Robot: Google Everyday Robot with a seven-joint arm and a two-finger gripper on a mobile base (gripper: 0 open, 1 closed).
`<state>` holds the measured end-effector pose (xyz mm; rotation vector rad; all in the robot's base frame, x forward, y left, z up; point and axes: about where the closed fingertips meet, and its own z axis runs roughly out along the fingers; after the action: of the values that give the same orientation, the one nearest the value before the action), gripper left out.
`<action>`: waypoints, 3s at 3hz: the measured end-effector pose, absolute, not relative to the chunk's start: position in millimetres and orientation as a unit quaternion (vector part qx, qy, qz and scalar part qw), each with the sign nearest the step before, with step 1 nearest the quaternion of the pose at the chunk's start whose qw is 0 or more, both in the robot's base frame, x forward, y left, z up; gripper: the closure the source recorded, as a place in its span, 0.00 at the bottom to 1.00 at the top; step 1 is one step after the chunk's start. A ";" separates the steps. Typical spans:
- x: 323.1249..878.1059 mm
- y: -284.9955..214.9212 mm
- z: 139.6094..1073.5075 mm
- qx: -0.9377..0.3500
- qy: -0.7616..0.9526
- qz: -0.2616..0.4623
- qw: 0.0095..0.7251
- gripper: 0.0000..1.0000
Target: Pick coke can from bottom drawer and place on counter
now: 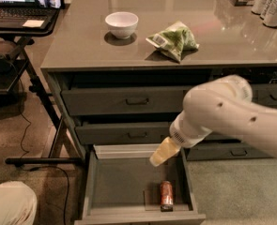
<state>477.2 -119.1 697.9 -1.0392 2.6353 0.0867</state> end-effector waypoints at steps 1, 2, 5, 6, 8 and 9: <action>476.8 -108.7 640.0 -0.300 0.938 0.064 0.163 0.00; 479.9 -92.5 579.2 -0.250 0.946 0.120 0.168 0.00; 497.1 -120.8 507.8 -0.163 0.968 0.153 0.115 0.00; 497.5 -131.4 443.2 -0.098 0.978 0.174 0.065 0.00; 495.7 -123.5 331.5 -0.021 0.985 0.166 0.030 0.00; 509.9 -126.6 284.8 0.008 0.989 0.141 0.041 0.00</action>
Offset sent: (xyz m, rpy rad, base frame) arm 0.0004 0.0380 -0.1821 0.3243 0.1150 -0.2971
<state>509.9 -126.6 284.8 0.0255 3.0292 0.4315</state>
